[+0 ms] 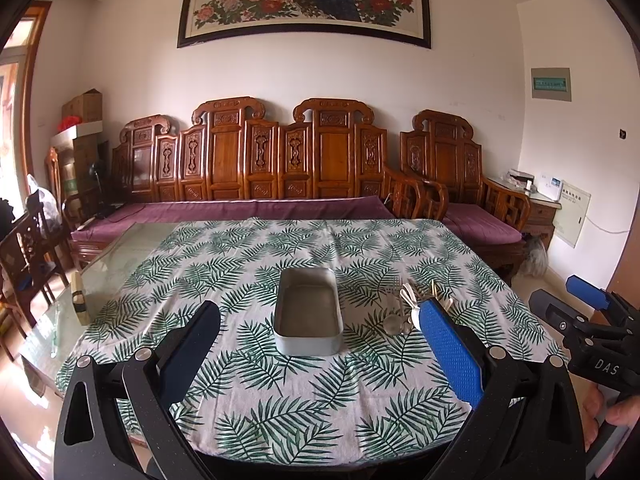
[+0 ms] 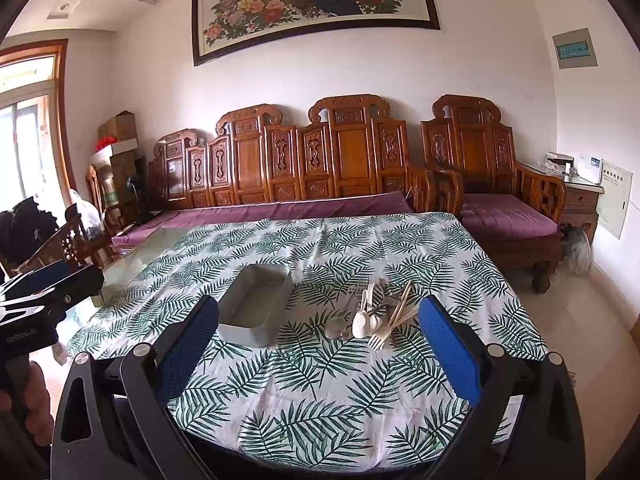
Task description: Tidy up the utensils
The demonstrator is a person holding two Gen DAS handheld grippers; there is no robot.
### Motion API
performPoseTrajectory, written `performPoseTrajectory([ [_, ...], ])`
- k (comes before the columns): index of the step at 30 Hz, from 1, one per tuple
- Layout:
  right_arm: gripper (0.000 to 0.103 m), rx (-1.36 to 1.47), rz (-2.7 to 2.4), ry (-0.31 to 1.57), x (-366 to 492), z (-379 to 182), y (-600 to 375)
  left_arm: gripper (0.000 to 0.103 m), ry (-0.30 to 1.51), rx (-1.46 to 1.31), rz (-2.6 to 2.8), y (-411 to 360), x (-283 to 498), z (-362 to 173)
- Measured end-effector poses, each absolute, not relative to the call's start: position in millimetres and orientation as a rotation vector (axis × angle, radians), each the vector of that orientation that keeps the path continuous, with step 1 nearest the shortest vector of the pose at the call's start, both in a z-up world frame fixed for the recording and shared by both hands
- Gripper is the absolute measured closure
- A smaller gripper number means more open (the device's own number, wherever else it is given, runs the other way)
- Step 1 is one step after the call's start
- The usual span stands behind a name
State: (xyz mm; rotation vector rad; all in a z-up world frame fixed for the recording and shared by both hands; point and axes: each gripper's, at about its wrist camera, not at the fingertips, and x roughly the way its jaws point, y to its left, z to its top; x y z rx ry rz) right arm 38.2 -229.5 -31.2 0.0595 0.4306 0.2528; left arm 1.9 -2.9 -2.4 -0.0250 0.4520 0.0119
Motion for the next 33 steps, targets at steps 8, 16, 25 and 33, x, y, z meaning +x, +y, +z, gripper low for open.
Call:
performPoseTrajectory([
  [8, 0.002, 0.057, 0.253, 0.425, 35.9, -31.0, -230.3, 0.006, 0.445, -0.026, 0.005, -4.5, -0.6, 0.9],
  [16, 0.002, 0.059, 0.252, 0.429, 35.2, -30.7, -230.1, 0.006, 0.445, -0.027, 0.004, -3.6, -1.9, 1.5],
  [25, 0.002, 0.059, 0.250, 0.436, 36.6, -32.7, -232.3, 0.006, 0.459, -0.027, 0.005, -3.1, 2.4, -3.0],
  [33, 0.002, 0.055, 0.256, 0.473, 57.5, -49.7, -238.5, 0.006, 0.515, -0.006, -0.006, -8.3, 25.6, -24.4],
])
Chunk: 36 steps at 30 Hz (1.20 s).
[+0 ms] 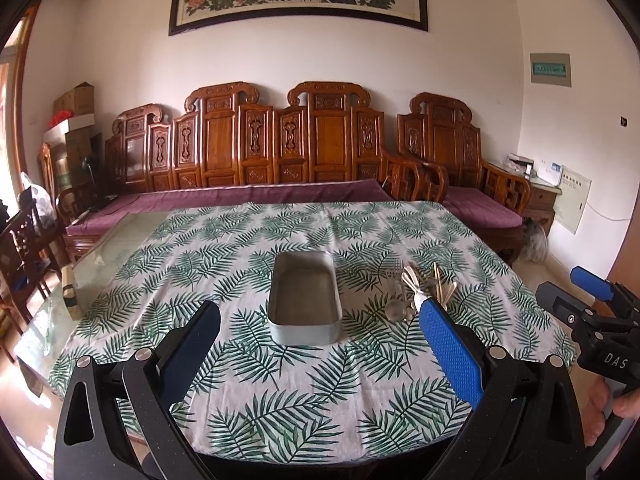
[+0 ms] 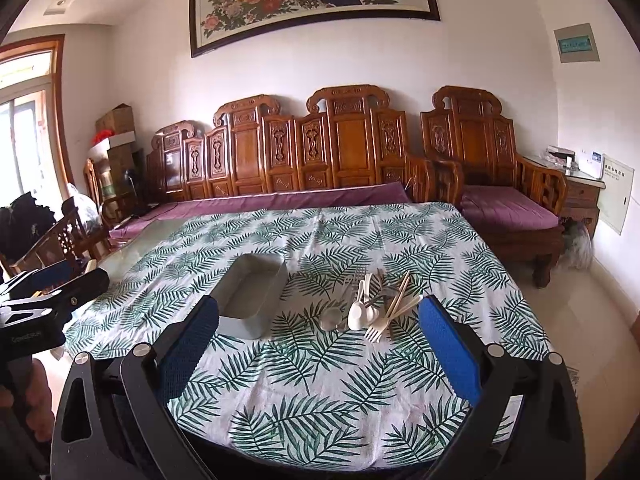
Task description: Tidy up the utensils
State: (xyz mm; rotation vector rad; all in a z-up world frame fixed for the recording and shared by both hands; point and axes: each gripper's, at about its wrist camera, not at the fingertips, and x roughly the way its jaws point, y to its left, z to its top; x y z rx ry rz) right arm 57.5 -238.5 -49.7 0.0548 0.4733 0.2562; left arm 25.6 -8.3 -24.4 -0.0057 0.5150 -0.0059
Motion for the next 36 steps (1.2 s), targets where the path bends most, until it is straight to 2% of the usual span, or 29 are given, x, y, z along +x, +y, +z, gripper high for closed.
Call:
performPoseTrajectory([
  [15, 0.003, 0.008, 0.244, 0.540, 131.0, -80.9, -248.8, 0.006, 0.607, 0.030, -0.032, -16.5, 84.5, -71.5],
  [24, 0.007, -0.022, 0.221, 0.596, 185.1, -102.5, -268.8, 0.006, 0.664, 0.045, -0.052, -23.8, 124.1, -94.7],
  [27, 0.012, -0.031, 0.221, 0.625, 205.2, -111.4, -276.0, 0.006, 0.679, 0.052, -0.063, -28.2, 134.5, -99.6],
  [36, 0.015, -0.053, 0.224, 0.689, 253.3, -145.0, -297.2, 0.006, 0.731, 0.058, -0.118, -53.4, 171.4, -114.8],
])
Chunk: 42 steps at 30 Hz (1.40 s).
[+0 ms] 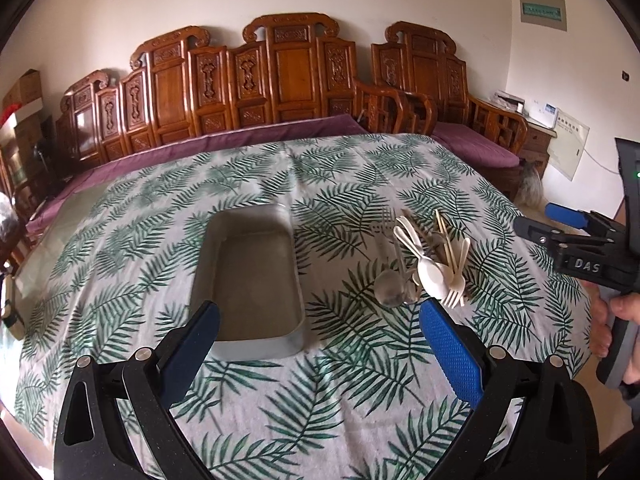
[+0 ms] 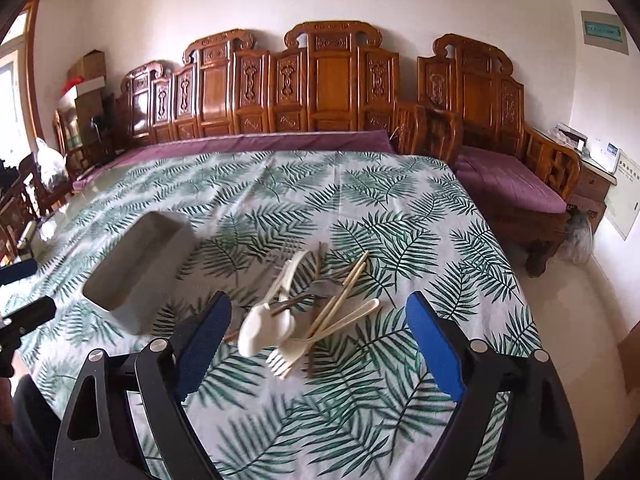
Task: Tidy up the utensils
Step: 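Lower the left tool onto the utensil pile and grasp a white plastic spoon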
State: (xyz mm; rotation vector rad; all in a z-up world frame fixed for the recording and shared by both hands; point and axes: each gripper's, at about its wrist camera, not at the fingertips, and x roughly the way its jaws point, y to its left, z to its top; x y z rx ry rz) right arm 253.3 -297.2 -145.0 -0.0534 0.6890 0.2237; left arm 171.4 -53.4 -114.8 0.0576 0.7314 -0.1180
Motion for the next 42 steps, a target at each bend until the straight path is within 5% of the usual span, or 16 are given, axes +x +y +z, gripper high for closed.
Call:
performPoseTrajectory([
  [6, 0.028, -0.080, 0.225, 0.731, 278.4, -172.0, -305.1, 0.006, 0.773, 0.082, -0.176, -81.3, 202.2, -132.1],
  [18, 0.028, -0.034, 0.188, 0.784, 305.6, -201.9, -337.9, 0.010, 0.866, 0.103, -0.281, -141.1, 269.7, -167.9],
  [27, 0.030, -0.009, 0.185, 0.793, 307.1, -201.9, -345.9, 0.041, 0.967, 0.053, -0.330, -162.8, 309.8, -195.9],
  [31, 0.029, -0.005, 0.187, 0.807, 307.1, -204.9, -346.2, 0.072, 1.052, 0.024, -0.343, -168.4, 330.5, -211.7],
  [39, 0.029, 0.016, 0.204, 0.811, 306.7, -206.0, -343.6, 0.080, 1.157, -0.015, -0.306, -169.8, 354.5, -231.4],
  [42, 0.029, 0.018, 0.211, 0.805, 305.7, -204.4, -341.3, 0.093, 1.156, -0.009, -0.300, -170.1, 355.1, -231.0],
])
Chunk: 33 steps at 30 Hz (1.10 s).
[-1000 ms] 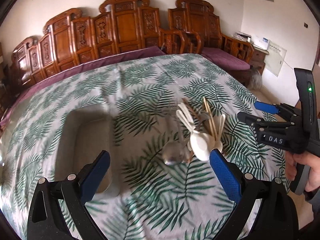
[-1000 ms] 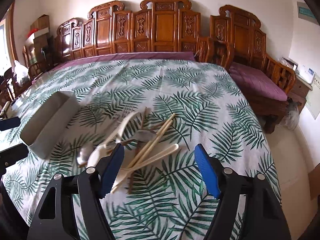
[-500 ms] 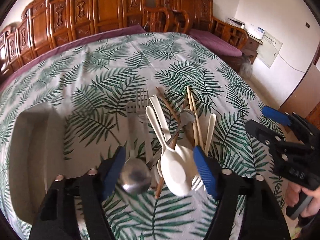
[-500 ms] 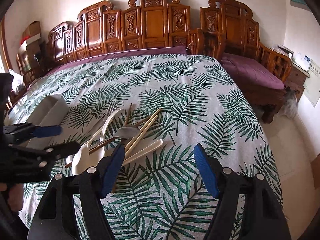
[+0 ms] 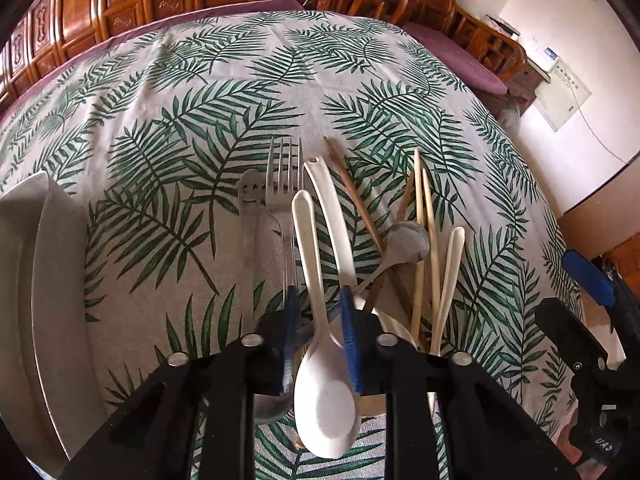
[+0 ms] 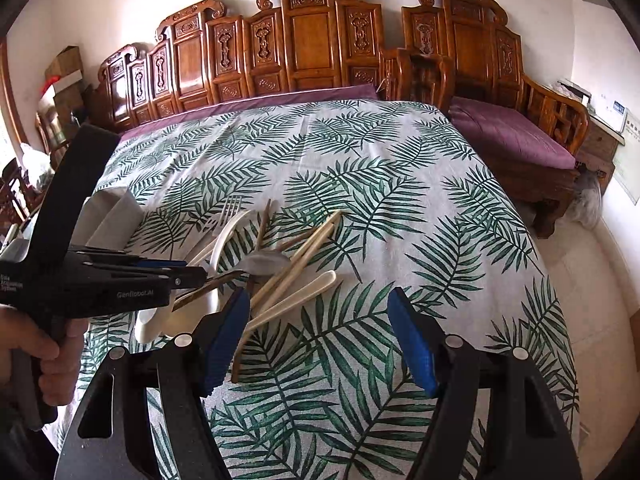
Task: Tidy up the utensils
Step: 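Lower the left tool onto the utensil pile and grasp a white plastic spoon, then lift the white spoon with the left tool and carry it toward the tray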
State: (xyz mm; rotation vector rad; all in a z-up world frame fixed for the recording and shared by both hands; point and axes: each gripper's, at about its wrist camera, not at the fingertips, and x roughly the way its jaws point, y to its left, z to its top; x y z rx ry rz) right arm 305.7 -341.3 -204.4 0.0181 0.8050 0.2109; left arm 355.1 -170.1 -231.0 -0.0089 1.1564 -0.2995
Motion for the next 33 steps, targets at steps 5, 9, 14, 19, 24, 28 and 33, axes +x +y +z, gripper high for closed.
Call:
performPoseTrajectory([
  [5, 0.029, 0.014, 0.215, 0.803, 305.5, -203.8, -340.2, 0.096, 1.134, 0.007, -0.284, -165.8, 349.9, -228.8],
  [9, 0.029, 0.016, 0.216, 0.820, 307.1, -209.3, -340.8, 0.096, 1.091, 0.017, -0.290, -159.8, 336.9, -217.3],
  [14, 0.029, -0.010, 0.229, 0.833, 306.8, -214.4, -335.0, 0.096, 1.044, 0.009, -0.301, -145.6, 318.9, -203.4],
  [19, 0.030, -0.037, 0.240, 0.846, 307.3, -219.0, -327.0, 0.096, 0.996, -0.030, -0.317, -126.9, 299.7, -187.5],
  [24, 0.040, -0.037, 0.249, 0.875, 309.4, -228.5, -321.5, 0.096, 0.963, -0.038, -0.331, -119.2, 281.8, -178.4],
  [28, 0.050, -0.021, 0.267, 0.892, 313.5, -233.2, -311.1, 0.096, 0.940, -0.031, -0.339, -116.5, 268.3, -173.6],
  [33, 0.051, -0.013, 0.298, 0.896, 318.1, -231.9, -291.7, 0.096, 0.919, -0.027, -0.348, -112.4, 257.6, -166.9],
])
